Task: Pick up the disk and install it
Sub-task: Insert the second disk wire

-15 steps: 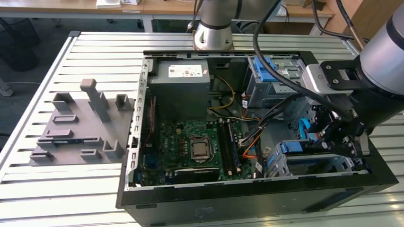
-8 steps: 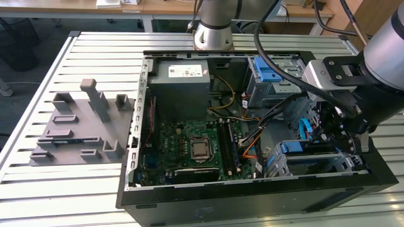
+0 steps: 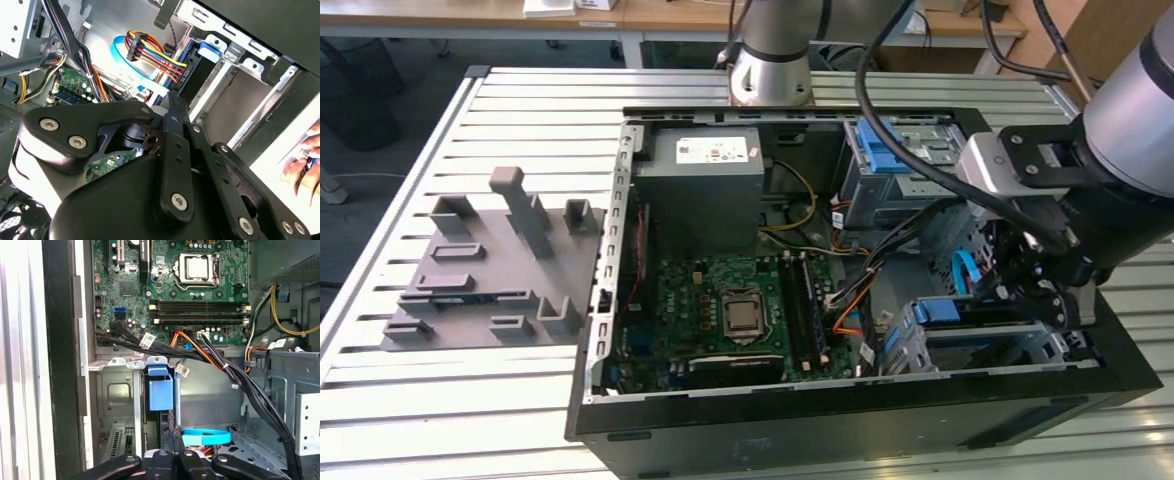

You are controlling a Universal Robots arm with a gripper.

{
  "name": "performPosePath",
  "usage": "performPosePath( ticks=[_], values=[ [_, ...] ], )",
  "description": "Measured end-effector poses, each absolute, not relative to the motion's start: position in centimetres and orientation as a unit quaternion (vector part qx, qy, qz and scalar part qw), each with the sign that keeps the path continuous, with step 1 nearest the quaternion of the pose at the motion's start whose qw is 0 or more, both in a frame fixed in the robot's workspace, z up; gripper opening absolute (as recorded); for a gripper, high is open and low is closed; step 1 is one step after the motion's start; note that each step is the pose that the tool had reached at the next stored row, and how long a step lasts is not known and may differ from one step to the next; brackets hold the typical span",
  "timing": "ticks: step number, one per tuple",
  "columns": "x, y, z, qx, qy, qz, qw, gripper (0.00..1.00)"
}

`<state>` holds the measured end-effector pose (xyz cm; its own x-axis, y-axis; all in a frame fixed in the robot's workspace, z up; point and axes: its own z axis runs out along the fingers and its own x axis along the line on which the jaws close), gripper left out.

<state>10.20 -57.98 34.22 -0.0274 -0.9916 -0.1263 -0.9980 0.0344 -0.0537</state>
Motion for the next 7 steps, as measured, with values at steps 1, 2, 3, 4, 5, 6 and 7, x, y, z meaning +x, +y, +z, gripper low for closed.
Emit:
performPosePath(
  ticks=[1,2,3,4,5,6,7],
  values=[
    [10.20,-57.97,34.16,-0.694,0.716,0.025,0.064,0.11],
    [10.20,-57.97,34.13,-0.694,0.716,0.025,0.064,0.11],
    [10.20,-57.97,34.11,-0.694,0.716,0.025,0.064,0.11],
    [10.20,-57.97,34.07,-0.694,0.716,0.025,0.064,0.11],
    [10.20,-57.97,34.06,-0.694,0.716,0.025,0.064,0.11],
    [10.20,-57.97,34.06,-0.694,0.716,0.025,0.064,0.11],
    [10.20,-57.97,34.06,-0.694,0.716,0.025,0.064,0.11]
  ],
)
